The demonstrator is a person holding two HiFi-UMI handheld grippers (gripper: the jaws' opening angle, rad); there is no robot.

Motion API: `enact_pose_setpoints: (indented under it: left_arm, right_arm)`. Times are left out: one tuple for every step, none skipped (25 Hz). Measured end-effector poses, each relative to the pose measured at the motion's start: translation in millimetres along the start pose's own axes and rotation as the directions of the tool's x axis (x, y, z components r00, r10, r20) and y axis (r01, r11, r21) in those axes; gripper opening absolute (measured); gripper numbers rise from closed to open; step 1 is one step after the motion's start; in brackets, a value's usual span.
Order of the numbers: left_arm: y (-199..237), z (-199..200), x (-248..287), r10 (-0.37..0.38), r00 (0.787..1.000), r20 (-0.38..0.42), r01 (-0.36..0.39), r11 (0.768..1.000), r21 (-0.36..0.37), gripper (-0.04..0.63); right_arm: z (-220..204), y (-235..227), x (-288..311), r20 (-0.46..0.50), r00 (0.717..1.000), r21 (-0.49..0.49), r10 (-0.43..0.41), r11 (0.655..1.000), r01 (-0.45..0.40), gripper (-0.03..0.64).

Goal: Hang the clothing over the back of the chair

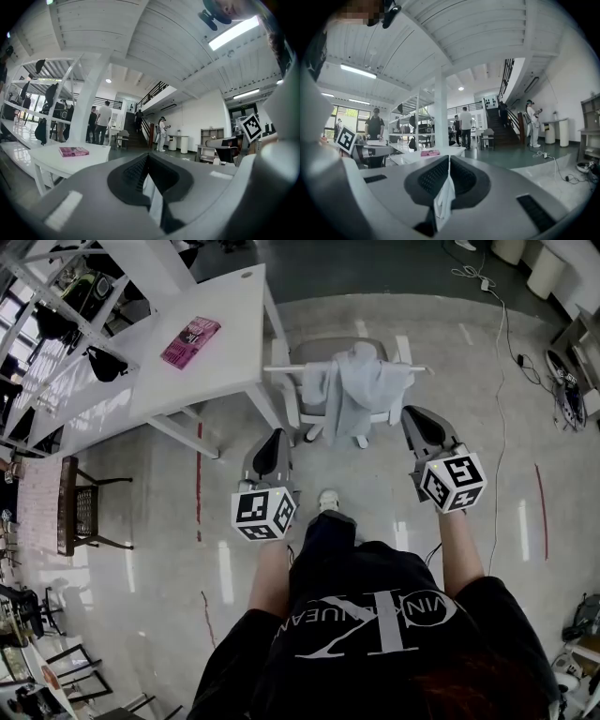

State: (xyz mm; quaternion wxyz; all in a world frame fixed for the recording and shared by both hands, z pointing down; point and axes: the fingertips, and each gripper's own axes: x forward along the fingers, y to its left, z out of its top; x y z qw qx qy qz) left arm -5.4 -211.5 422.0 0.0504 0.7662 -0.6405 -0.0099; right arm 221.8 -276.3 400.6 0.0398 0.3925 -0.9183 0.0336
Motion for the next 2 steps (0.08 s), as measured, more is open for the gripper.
enact_pose_setpoints:
  left_arm:
    - [-0.6,0.2,0.2,0.000,1.000,0.000,0.000,1.000,0.003,0.011]
    - [-1.2,0.3,0.4,0.001,1.000,0.000,-0.001,1.000,0.005,0.011]
  right_arm:
    - [-0.7,-0.8,-0.6,-0.001,1.000,0.002,-0.002,1.000,0.002,0.021]
    - [-1.4,-1.7,-1.3,-0.002,1.000,0.004,-0.003,1.000,0.003,0.021]
